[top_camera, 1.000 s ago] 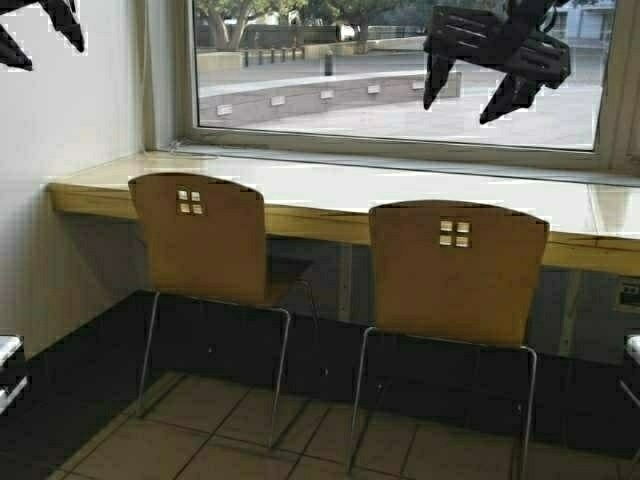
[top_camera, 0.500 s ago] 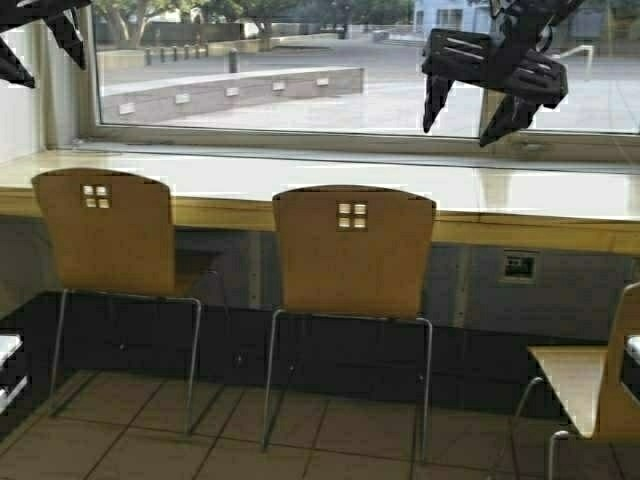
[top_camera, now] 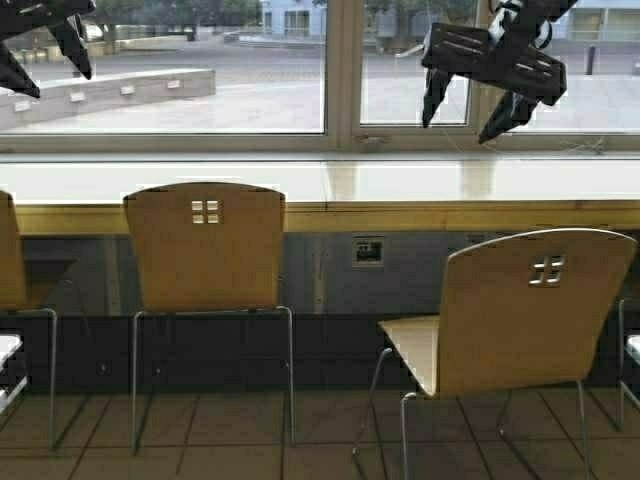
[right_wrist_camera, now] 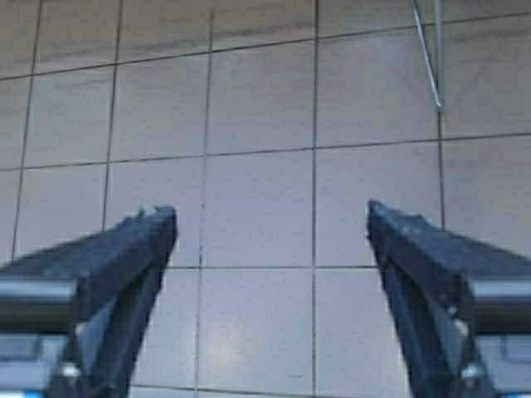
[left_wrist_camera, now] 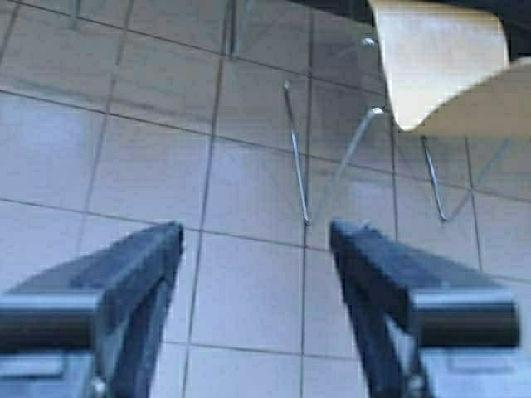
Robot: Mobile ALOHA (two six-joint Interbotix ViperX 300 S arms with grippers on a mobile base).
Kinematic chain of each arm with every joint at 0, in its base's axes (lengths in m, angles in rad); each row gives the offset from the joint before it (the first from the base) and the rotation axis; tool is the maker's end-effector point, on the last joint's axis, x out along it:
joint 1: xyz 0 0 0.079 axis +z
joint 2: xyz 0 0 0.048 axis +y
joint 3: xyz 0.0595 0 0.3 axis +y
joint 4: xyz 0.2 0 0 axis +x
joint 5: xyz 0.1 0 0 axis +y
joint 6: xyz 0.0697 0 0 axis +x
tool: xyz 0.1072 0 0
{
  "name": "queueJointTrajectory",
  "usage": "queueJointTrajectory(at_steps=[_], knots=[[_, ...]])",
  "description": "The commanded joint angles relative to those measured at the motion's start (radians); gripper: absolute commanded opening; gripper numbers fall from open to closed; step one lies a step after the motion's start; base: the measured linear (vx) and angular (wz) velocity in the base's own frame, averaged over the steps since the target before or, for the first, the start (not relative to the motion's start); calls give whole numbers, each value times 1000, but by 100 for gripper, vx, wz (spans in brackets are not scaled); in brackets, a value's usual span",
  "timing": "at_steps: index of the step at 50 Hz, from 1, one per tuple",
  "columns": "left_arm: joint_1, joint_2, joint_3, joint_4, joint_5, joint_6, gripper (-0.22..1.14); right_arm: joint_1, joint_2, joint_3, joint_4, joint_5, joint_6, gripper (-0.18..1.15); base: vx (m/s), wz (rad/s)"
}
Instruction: Push the chairs under the table
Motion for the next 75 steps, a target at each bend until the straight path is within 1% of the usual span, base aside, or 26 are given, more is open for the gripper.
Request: queueJointTrajectory(at_steps=[1, 22, 34, 59, 75], knots=[[3, 12, -15, 0, -5, 2, 89, 3, -11, -17, 3, -3, 0, 100, -12, -28], [3, 14, -26, -8, -3, 0, 89, 3, -2, -6, 3, -2, 2, 100, -7, -24], [3, 9, -35, -12, 6, 0, 89, 3, -2, 25, 15, -3, 3, 100, 0, -14], [3, 29, -38, -15, 8, 3, 89, 3, 2, 23, 41, 5, 3, 100, 4, -21], [3, 29, -32, -17, 12, 3, 89, 3, 6, 17, 104, 5, 3, 100, 14, -8]])
